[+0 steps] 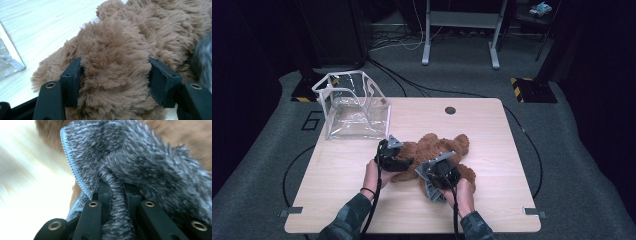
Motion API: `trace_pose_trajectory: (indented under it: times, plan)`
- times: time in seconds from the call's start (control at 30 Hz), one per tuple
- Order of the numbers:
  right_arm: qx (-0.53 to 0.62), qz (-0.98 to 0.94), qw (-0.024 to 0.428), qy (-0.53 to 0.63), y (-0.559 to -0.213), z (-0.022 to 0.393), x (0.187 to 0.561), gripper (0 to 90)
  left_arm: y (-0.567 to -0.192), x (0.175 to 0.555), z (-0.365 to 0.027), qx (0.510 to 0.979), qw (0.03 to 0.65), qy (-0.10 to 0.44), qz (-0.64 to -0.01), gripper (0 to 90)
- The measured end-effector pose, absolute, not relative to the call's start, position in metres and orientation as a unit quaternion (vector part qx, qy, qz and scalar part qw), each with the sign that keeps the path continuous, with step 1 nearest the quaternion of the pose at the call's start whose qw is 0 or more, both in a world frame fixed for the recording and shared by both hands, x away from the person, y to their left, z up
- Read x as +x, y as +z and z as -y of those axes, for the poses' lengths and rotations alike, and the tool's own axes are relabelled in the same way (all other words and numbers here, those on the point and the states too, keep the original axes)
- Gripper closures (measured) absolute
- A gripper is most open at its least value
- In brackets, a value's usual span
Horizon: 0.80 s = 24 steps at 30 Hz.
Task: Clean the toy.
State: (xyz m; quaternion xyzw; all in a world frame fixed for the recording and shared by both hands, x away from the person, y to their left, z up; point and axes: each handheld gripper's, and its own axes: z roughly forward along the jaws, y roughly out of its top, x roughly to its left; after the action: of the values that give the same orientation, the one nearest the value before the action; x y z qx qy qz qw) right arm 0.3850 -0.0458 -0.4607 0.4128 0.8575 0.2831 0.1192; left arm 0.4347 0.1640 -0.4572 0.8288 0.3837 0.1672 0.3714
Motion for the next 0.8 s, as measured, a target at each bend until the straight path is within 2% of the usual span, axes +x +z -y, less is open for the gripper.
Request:
trace_pose_trajectory:
  times: [0.23, 0.3, 0.43, 0.63, 0.73, 0.8]
  plan:
    - [0.413, -0.871, 0.077, 0.256, -0.488, 0.043, 0.366, 79.2, -0.458, 0.435, -0.164, 0.826, 0.376, 0.166, -0.385, 35.1]
    - [0.397, -0.879, 0.083, 0.251, -0.494, 0.042, 0.36, 79.2, -0.457, 0.435, -0.165, 0.828, 0.373, 0.166, -0.383, 35.0]
    - [0.407, -0.873, 0.092, 0.253, -0.479, 0.049, 0.357, 79.0, -0.457, 0.435, -0.165, 0.829, 0.373, 0.166, -0.383, 35.0]
    - [0.406, -0.856, 0.135, 0.29, -0.443, 0.058, 0.369, 78.7, -0.457, 0.435, -0.165, 0.828, 0.374, 0.166, -0.383, 35.1]
    - [0.402, -0.856, 0.148, 0.29, -0.439, 0.051, 0.38, 78.6, -0.457, 0.436, -0.165, 0.827, 0.376, 0.166, -0.385, 35.0]
    - [0.402, -0.86, 0.141, 0.28, -0.445, 0.043, 0.384, 78.6, -0.457, 0.435, -0.165, 0.828, 0.374, 0.166, -0.383, 35.0]
